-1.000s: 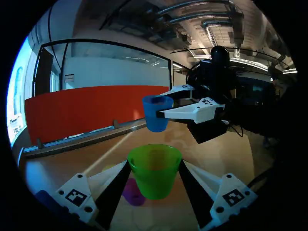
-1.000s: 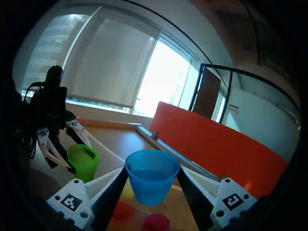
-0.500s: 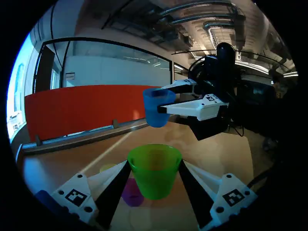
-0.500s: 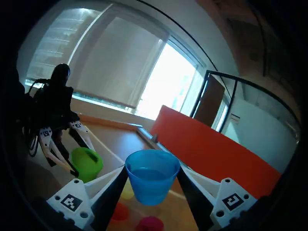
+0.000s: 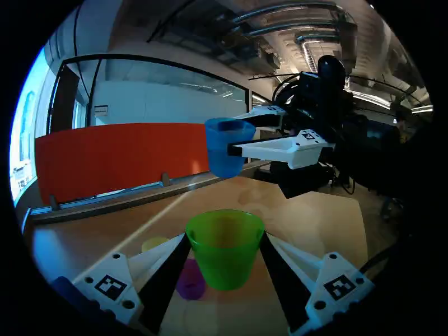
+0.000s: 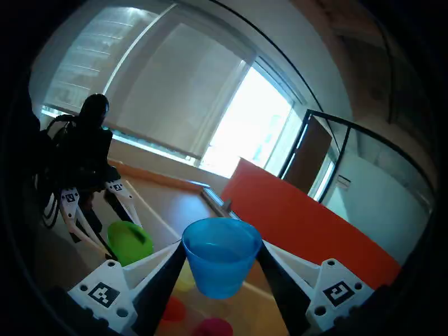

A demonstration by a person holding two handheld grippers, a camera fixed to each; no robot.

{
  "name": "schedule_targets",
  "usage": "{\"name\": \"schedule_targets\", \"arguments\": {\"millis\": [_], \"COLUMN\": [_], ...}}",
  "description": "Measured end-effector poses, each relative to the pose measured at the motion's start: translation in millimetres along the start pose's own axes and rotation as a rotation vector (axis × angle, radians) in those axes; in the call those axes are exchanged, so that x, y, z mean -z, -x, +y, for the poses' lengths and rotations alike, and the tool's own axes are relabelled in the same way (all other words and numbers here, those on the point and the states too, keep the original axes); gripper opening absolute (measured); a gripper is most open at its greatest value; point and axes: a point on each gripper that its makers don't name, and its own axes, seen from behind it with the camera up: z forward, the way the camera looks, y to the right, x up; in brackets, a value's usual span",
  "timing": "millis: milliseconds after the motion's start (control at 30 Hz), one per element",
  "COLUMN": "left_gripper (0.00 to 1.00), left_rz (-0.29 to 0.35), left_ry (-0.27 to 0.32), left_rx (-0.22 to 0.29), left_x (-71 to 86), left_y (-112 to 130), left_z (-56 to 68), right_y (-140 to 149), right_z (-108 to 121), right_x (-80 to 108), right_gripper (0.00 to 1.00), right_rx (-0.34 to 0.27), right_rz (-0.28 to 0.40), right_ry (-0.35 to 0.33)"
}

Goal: Pour water

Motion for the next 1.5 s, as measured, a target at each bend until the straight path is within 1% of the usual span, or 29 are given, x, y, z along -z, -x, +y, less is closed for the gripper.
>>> {"name": "schedule_targets", "arguments": {"millis": [367, 667, 967, 1167, 1500], "left_gripper": [0.86, 0.86, 0.86, 0.86, 0.86], "left_rz": [-0.005, 0.000, 0.004, 0.007, 0.012], "left_ry": [0.012, 0.024, 0.028, 0.026, 0.034], "left_rx": [0.002, 0.013, 0.018, 0.022, 0.030], "left_x": [-2.7, -5.3, -9.0, -10.7, -15.2], "left_y": [4, 5, 7, 8, 11], "left_z": [4.8, 7.2, 8.4, 7.7, 11.3], "right_y": [-9, -9, -13, -15, -14], "right_z": [-2, -4, -7, -9, -10], "right_x": [0.2, -1.3, -4.9, -6.5, -8.6], "right_gripper": [0.90, 0.90, 0.90, 0.90, 0.90], "right_rx": [0.057, 0.113, 0.189, 0.228, 0.270], "right_rz": [0.008, -0.005, -0.012, -0.015, -0.025], "right_ry": [-0.008, -0.023, -0.037, -0.049, -0.054]}}
